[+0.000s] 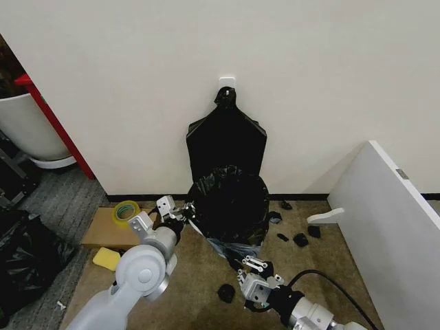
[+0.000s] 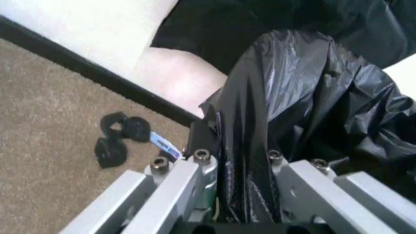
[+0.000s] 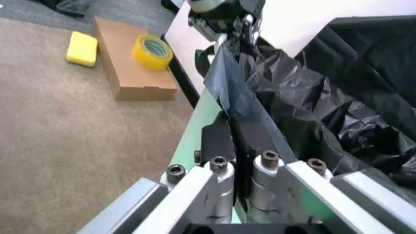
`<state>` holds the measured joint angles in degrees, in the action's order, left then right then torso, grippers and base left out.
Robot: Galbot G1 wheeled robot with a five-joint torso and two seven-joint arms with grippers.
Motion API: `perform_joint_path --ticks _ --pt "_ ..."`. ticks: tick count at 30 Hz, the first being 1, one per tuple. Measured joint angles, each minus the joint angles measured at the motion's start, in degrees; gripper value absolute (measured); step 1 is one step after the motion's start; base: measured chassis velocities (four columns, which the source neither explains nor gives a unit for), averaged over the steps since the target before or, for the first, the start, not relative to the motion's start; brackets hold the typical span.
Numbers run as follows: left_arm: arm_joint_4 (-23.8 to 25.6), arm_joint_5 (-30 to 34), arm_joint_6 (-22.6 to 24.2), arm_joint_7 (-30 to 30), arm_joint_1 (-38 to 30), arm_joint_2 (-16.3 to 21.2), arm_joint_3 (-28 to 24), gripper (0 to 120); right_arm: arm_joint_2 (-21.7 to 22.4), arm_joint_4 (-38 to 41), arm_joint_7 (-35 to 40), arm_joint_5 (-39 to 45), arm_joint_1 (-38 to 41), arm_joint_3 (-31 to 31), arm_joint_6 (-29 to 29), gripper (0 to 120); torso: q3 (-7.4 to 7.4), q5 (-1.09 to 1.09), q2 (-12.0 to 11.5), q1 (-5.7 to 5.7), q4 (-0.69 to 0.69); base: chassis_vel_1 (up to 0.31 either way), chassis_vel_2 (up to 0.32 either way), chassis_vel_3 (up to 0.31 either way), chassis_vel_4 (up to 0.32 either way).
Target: Place the garbage bag over the trash bin.
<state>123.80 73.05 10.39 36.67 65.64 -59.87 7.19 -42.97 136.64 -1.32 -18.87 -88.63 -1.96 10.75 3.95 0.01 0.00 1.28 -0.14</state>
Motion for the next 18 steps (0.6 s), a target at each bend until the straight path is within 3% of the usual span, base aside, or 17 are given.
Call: perform_joint_path --ticks 12,18 --pt "0.51 0.89 0.08 0.75 -0.18 -0.65 -0.25 5 -2.34 -3.60 -4.07 0.38 1.93 3.44 -2.39 0 0.00 -0.01 0.00 0.00 0.00 0.000 0.000 0.000 0.000" --pt "1.30 2.06 0.33 2.22 -0.25 -0.99 -0.65 5 -8.22 -10.12 -3.76 -1.21 4.77 6.98 -2.39 0 0.00 -0.01 0.00 0.00 0.00 0.000 0.000 0.000 0.000"
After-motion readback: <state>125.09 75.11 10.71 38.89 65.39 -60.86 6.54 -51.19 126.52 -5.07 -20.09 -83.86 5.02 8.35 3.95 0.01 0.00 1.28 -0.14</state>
